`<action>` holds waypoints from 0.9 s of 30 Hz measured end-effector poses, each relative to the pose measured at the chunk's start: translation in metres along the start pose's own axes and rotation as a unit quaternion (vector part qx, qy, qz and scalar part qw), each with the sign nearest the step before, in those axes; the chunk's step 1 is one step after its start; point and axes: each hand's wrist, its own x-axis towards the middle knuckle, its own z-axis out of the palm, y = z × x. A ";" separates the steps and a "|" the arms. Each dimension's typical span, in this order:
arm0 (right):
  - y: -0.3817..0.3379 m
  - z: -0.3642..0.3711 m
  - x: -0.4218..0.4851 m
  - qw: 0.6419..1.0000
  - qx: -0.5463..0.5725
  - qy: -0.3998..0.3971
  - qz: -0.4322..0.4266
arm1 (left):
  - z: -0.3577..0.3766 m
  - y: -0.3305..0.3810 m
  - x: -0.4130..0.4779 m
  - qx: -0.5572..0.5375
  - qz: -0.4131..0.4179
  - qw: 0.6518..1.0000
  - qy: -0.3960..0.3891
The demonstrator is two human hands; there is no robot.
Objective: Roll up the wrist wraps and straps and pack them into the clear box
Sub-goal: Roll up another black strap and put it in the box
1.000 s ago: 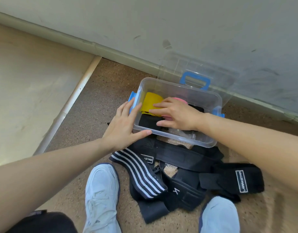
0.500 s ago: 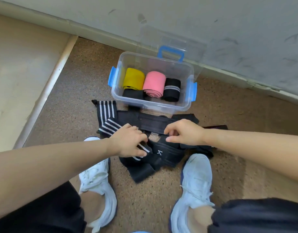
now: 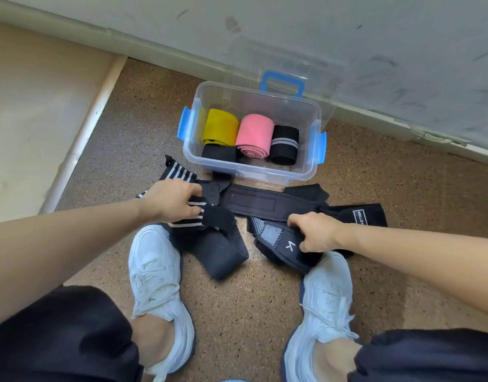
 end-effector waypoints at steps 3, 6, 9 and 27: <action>-0.014 0.002 -0.008 0.993 0.045 0.111 -0.025 | -0.003 -0.005 -0.004 -0.086 0.002 0.996 0.018; -0.044 0.009 0.000 0.970 0.130 0.177 -0.104 | -0.009 -0.011 -0.010 -0.105 -0.013 0.994 0.039; -0.082 0.022 0.017 0.957 0.233 0.134 -0.111 | -0.016 -0.021 -0.017 -0.086 -0.052 0.993 0.066; -0.015 -0.028 -0.009 0.978 0.206 -0.018 0.004 | -0.027 -0.043 -0.021 -0.083 -0.047 0.992 0.083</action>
